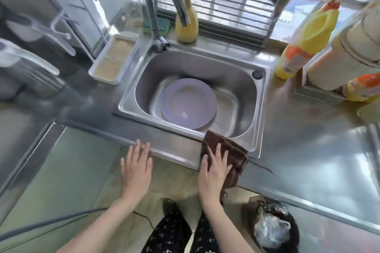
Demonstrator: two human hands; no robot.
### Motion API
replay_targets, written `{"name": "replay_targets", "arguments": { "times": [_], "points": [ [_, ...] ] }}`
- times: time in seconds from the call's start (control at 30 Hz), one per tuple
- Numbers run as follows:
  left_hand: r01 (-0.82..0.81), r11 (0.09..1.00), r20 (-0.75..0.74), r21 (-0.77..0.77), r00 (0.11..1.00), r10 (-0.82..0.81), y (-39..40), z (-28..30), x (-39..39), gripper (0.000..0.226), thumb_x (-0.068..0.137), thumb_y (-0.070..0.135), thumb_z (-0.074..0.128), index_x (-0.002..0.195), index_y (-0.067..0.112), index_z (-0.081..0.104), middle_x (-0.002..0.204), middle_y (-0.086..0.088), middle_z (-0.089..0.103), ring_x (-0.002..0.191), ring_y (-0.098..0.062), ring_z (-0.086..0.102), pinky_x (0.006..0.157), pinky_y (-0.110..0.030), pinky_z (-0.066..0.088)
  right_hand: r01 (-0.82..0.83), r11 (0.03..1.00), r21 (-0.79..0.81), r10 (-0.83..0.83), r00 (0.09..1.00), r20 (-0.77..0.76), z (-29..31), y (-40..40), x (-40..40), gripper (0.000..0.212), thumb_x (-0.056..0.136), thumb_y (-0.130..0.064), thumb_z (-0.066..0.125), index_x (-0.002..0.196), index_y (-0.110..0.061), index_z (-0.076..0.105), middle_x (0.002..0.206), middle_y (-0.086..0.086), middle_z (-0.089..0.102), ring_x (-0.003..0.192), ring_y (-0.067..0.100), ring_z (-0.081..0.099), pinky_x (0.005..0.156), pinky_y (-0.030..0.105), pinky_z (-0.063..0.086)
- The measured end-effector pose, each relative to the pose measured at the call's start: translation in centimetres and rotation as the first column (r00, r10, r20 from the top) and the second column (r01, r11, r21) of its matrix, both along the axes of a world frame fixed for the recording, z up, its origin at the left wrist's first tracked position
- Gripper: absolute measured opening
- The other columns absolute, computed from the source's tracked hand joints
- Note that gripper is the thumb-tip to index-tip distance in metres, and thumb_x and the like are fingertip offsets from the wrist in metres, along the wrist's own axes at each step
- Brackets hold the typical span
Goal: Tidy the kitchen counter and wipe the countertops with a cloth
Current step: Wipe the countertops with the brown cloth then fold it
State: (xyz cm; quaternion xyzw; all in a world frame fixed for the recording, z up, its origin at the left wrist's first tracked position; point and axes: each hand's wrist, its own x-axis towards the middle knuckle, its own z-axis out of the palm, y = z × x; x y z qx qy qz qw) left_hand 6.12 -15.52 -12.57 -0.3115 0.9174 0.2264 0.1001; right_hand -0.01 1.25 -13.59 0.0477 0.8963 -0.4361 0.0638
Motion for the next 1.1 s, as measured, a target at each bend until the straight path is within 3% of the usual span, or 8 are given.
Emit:
{"name": "replay_targets", "arguments": {
  "times": [0.13,0.3,0.4,0.5,0.67,0.83,0.97,1.1],
  "points": [
    [-0.039,0.999,0.006,0.001,0.999,0.039,-3.2,0.2,1.6,0.048,0.097,0.027,0.033,0.144,0.023,0.023,0.156,-0.002,0.008,0.144,-0.024,0.007,0.114,-0.05,0.012,-0.323,0.905,0.277,0.326,0.945,0.034,-0.6,-5.3,0.2,0.063,0.084,-0.052,0.013,0.138,-0.034,0.04,0.156,-0.008,0.011,0.144,0.018,-0.004,0.112,0.049,-0.005],
    [-0.111,0.994,0.01,0.003,0.994,0.111,-7.4,0.1,3.2,0.051,0.097,0.029,0.032,0.145,0.026,0.016,0.157,0.0,0.002,0.144,-0.021,0.002,0.114,-0.046,0.007,-0.631,0.641,0.436,0.622,0.76,0.186,-0.8,-10.4,-1.4,0.053,0.095,-0.048,0.027,0.146,-0.039,0.016,0.157,-0.004,-0.008,0.143,0.027,-0.016,0.112,0.054,-0.007],
    [-0.176,0.984,0.015,0.002,0.984,0.176,-10.5,0.0,4.2,0.052,0.097,0.028,0.034,0.146,0.025,0.015,0.157,-0.001,0.003,0.144,-0.022,0.004,0.115,-0.045,0.01,-0.705,0.469,0.532,0.74,0.642,0.199,-1.0,-12.3,-2.4,0.063,0.087,-0.058,0.013,0.146,-0.04,0.009,0.157,-0.002,-0.01,0.143,0.03,-0.016,0.111,0.052,-0.01],
    [-0.252,0.968,-0.001,0.002,0.968,0.252,-13.6,0.1,5.2,0.052,0.095,0.024,0.04,0.144,0.023,0.023,0.156,-0.004,0.011,0.143,-0.026,0.013,0.113,-0.047,0.017,-0.734,0.374,0.566,0.823,0.544,0.162,-1.2,-14.9,-3.1,0.063,0.088,-0.057,0.019,0.147,-0.036,0.01,0.157,0.0,-0.004,0.143,0.031,-0.012,0.108,0.047,-0.014],
    [-0.352,0.936,-0.041,-0.006,0.935,0.352,-18.0,-0.5,6.5,0.051,0.093,0.02,0.048,0.141,0.018,0.032,0.153,-0.009,0.02,0.14,-0.032,0.023,0.11,-0.049,0.023,-0.787,0.215,0.578,0.905,0.384,0.186,-0.6,-22.0,-3.7,0.076,0.083,-0.054,0.022,0.148,-0.015,0.015,0.155,0.009,0.011,0.142,0.034,0.006,0.112,0.048,0.003],
    [-0.476,0.879,-0.039,-0.028,0.879,0.475,-21.2,-0.8,8.0,0.05,0.087,0.026,0.041,0.134,0.012,0.044,0.146,-0.016,0.035,0.131,-0.039,0.037,0.099,-0.054,0.036,-0.794,0.113,0.597,0.938,0.284,0.2,-1.0,-29.1,-4.3,0.088,0.078,-0.065,0.031,0.14,-0.003,0.034,0.148,0.014,0.035,0.135,0.03,0.034,0.104,0.046,0.023],
    [-0.554,0.832,-0.005,0.004,0.832,0.554,-22.7,-0.8,10.2,0.054,0.085,0.032,0.031,0.129,0.009,0.049,0.139,-0.02,0.044,0.121,-0.043,0.048,0.088,-0.055,0.045,-0.848,0.089,0.522,0.966,0.201,0.163,-1.2,-34.5,-4.7,0.097,0.074,-0.071,0.023,0.147,-0.007,0.016,0.156,0.008,0.01,0.144,0.028,0.01,0.113,0.042,0.01],
    [-0.652,0.758,-0.024,-0.018,0.758,0.652,-24.3,-0.3,12.4,0.054,0.086,0.034,0.029,0.133,0.012,0.044,0.143,-0.017,0.04,0.126,-0.039,0.045,0.091,-0.053,0.043,-0.872,0.207,0.444,0.959,0.271,0.084,-1.4,-39.6,-3.7,0.07,0.092,-0.046,0.036,0.148,-0.012,0.01,0.158,0.003,0.002,0.145,0.022,-0.002,0.115,0.037,-0.002]
  ]
}}
